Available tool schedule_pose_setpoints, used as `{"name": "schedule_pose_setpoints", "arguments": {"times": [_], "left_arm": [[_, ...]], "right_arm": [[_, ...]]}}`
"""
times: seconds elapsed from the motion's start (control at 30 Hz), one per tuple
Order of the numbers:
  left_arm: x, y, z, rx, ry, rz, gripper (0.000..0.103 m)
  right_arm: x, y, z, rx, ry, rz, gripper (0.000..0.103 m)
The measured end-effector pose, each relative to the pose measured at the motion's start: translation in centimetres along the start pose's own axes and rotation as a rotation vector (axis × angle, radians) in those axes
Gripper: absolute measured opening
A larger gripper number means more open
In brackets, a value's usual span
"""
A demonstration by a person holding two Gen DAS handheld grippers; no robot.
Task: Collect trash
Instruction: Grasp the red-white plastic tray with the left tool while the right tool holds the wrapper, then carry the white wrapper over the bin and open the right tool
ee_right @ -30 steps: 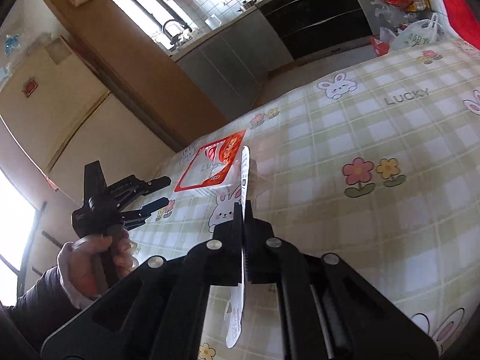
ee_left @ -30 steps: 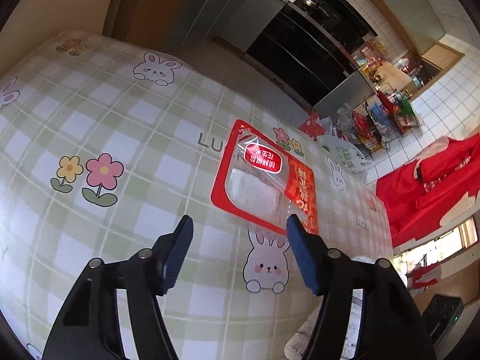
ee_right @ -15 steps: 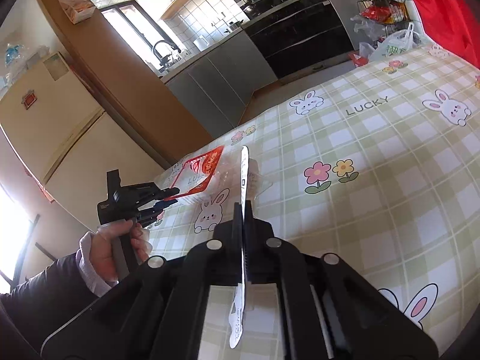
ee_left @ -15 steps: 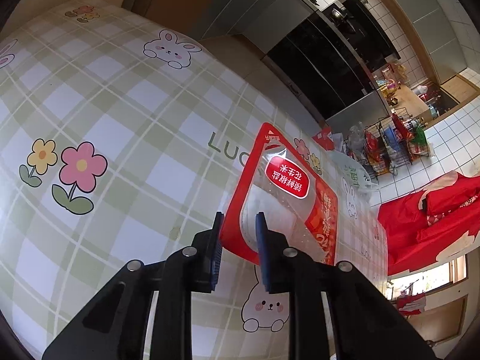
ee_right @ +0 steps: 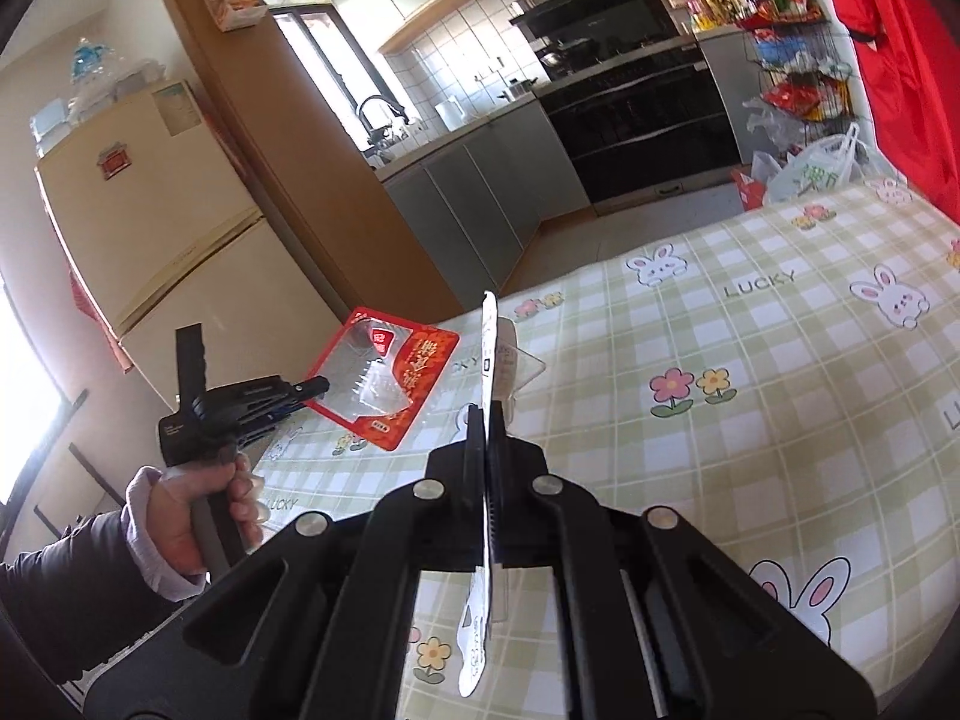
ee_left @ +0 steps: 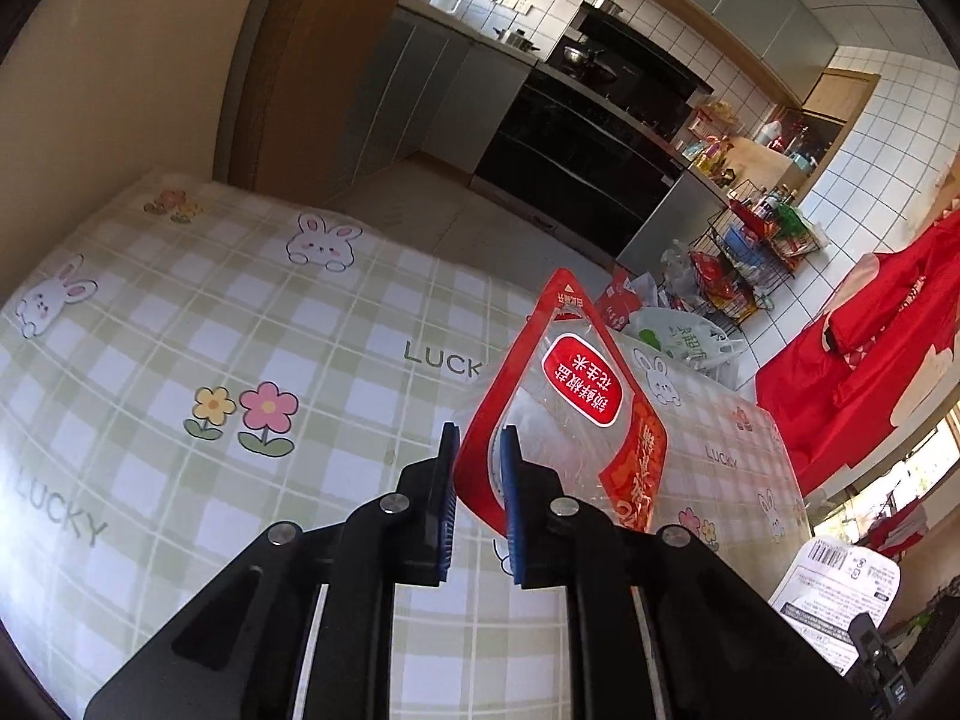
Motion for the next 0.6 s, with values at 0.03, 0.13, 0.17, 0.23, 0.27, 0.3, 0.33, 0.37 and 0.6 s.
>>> {"name": "schedule_pose_setpoints", "arguments": {"times": [0.03, 0.13, 0.17, 0.23, 0.27, 0.3, 0.33, 0.37, 0.6], "left_arm": [[0.2, 0.1, 1.4, 0.017, 0.005, -0.018, 0.013], [0.8, 0.0, 5.2, 0.05, 0.026, -0.053, 0.013], [0.9, -0.1, 6.3, 0.058, 0.03, -0.057, 0.013], [1.1, -0.4, 8.9, 0.079, 0.041, -0.077, 0.013], [1.3, -0.5, 10.2, 0.09, 0.048, -0.094, 0.014], [1.7, -0.7, 11.5, 0.103, 0.057, -0.117, 0.014], [2.0, -0.9, 13.0, 0.12, 0.064, -0.141, 0.014], [2.5, -1.1, 14.2, 0.134, 0.067, -0.163, 0.014], [5.2, -2.7, 23.6, 0.253, 0.056, -0.233, 0.014]], "right_arm": [[-0.6, 0.0, 0.5, 0.005, 0.004, 0.011, 0.005], [-2.2, 0.1, 2.0, 0.023, 0.012, 0.044, 0.005], [-2.7, 0.1, 2.6, 0.029, 0.017, 0.052, 0.005], [-3.5, 0.2, 3.6, 0.041, 0.02, 0.063, 0.005], [-4.0, 0.2, 4.3, 0.049, 0.025, 0.073, 0.005], [-4.4, 0.2, 4.8, 0.056, 0.026, 0.08, 0.005], [-4.8, 0.2, 5.4, 0.062, 0.029, 0.088, 0.005], [-5.1, 0.2, 5.9, 0.067, 0.031, 0.094, 0.005], [-8.0, -0.5, 10.3, 0.098, 0.056, 0.152, 0.005]]}}
Point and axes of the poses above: each gripper's, at about its wrist camera, not at the fingertips, and z roughly against the way its jaws point, x to its right, y to its top, the point moved 5 cm from there along -z, roughly the way its jaws point, and after that the axes turned 12 degrees about -z, right-handed, at the moved point
